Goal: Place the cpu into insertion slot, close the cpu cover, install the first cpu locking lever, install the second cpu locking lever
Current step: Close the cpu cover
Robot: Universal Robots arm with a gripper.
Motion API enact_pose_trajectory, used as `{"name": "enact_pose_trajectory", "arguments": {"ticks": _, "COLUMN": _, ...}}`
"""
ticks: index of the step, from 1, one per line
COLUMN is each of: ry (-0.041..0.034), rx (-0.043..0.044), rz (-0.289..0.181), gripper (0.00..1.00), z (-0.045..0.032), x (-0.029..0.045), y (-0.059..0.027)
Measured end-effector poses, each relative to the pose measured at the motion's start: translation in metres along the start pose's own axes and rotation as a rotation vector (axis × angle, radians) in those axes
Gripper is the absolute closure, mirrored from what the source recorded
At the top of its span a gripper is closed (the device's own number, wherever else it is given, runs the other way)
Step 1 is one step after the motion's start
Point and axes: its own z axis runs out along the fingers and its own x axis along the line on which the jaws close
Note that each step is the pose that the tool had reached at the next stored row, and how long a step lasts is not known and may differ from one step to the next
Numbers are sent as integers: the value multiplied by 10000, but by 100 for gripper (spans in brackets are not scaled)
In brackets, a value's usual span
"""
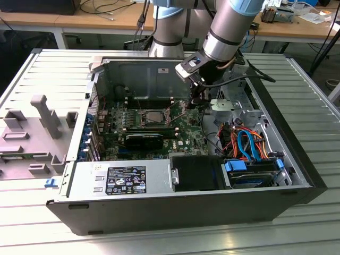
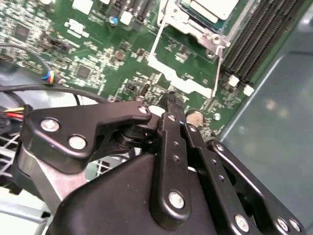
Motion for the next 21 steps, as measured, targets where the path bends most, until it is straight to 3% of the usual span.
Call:
{"name": "enact_pose_trajectory", "arguments": {"ticks": 5, "ry": 11, "rx": -2, "rz": -3, "gripper": 89, "z": 50, "x": -1, "y": -97}}
{"name": "enact_pose_trajectory", "arguments": {"ticks": 8, "ry": 10, "rx": -72, "rz": -6, "gripper": 89, "z": 66, "x": -16, "y": -188}}
{"name": "enact_pose_trajectory", "arguments": {"ticks": 12, "ry": 17, "rx": -297, "rz": -15, "gripper": 89, "z": 104, "x": -20, "y": -377}}
{"name": "enact_pose_trajectory", "arguments": {"ticks": 17, "ry": 20, "rx": -495, "rz": -22, "gripper": 89, "z": 132, "x": -20, "y": -519}}
{"name": "enact_pose_trajectory", "arguments": {"ticks": 21, "ry": 18, "rx": -750, "rz": -31, "gripper": 89, "z": 171, "x": -20, "y": -716}}
